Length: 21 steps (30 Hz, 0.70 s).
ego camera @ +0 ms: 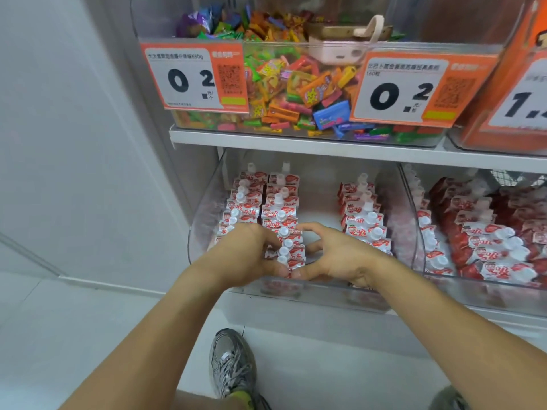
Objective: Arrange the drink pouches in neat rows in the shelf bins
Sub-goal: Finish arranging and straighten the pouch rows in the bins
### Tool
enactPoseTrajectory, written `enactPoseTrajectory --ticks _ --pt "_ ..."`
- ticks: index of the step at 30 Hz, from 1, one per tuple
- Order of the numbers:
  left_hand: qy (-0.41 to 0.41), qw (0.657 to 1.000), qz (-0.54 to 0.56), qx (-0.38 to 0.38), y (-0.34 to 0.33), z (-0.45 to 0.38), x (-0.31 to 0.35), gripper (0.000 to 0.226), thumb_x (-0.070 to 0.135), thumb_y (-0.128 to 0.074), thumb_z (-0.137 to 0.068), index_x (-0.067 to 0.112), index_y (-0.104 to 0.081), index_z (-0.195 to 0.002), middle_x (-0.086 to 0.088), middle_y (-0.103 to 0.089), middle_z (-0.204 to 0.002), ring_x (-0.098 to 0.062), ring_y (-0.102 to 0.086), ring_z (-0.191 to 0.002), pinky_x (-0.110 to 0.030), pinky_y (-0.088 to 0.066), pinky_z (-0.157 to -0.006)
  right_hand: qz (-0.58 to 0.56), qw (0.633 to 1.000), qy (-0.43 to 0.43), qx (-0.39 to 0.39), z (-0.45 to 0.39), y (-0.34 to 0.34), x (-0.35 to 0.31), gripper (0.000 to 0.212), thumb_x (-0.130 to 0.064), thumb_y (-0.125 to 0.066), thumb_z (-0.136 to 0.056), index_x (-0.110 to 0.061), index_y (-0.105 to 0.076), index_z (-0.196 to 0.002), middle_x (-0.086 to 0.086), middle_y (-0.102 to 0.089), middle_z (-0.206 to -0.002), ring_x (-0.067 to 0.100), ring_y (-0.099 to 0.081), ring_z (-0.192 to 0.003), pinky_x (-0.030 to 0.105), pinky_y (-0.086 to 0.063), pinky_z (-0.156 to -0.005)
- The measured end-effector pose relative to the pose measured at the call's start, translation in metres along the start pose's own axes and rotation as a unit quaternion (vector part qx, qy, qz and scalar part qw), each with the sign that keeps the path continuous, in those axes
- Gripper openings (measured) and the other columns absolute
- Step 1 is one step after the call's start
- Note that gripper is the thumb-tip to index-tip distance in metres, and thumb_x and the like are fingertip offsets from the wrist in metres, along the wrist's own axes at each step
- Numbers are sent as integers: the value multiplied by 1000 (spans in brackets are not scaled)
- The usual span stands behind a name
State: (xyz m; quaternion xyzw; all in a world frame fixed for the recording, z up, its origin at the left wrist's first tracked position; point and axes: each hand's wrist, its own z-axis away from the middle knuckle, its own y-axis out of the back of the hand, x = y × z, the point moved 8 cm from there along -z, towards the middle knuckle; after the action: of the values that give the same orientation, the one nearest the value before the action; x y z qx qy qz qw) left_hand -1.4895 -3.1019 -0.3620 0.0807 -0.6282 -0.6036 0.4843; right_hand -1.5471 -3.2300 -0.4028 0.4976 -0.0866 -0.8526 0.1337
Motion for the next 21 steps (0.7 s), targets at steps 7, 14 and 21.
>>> enactPoseTrajectory --ticks 7,14,21 --pt "48 998 31 -33 -4 -5 -18 68 55 -79 -67 18 -63 -121 10 -63 -97 -11 -62 -87 -17 -43 -78 10 1000 -22 8 3 12 9 92 1 -85 -72 -33 -40 -145 -3 -70 -95 2 -67 -78 13 -53 -61" --pt "144 971 188 -26 -22 -17 -35 70 74 -40 -82 19 -47 -123 -3 -61 -124 -25 -58 -113 -47 -46 -100 -109 992 -30 63 -9 22 8 91 4 -70 -86 -32 -24 -156 12 -29 -159 28 -59 -121 41 -55 -94" --pt "119 974 192 -32 -33 -26 -23 76 62 -42 -91 21 -18 -151 1 -41 -149 -21 -44 -131 -34 -35 -108 -129 979 23 153 -24 25 2 62 -31 -61 -98 -26 -33 -153 3 -37 -157 19 -41 -141 35 -36 -113"
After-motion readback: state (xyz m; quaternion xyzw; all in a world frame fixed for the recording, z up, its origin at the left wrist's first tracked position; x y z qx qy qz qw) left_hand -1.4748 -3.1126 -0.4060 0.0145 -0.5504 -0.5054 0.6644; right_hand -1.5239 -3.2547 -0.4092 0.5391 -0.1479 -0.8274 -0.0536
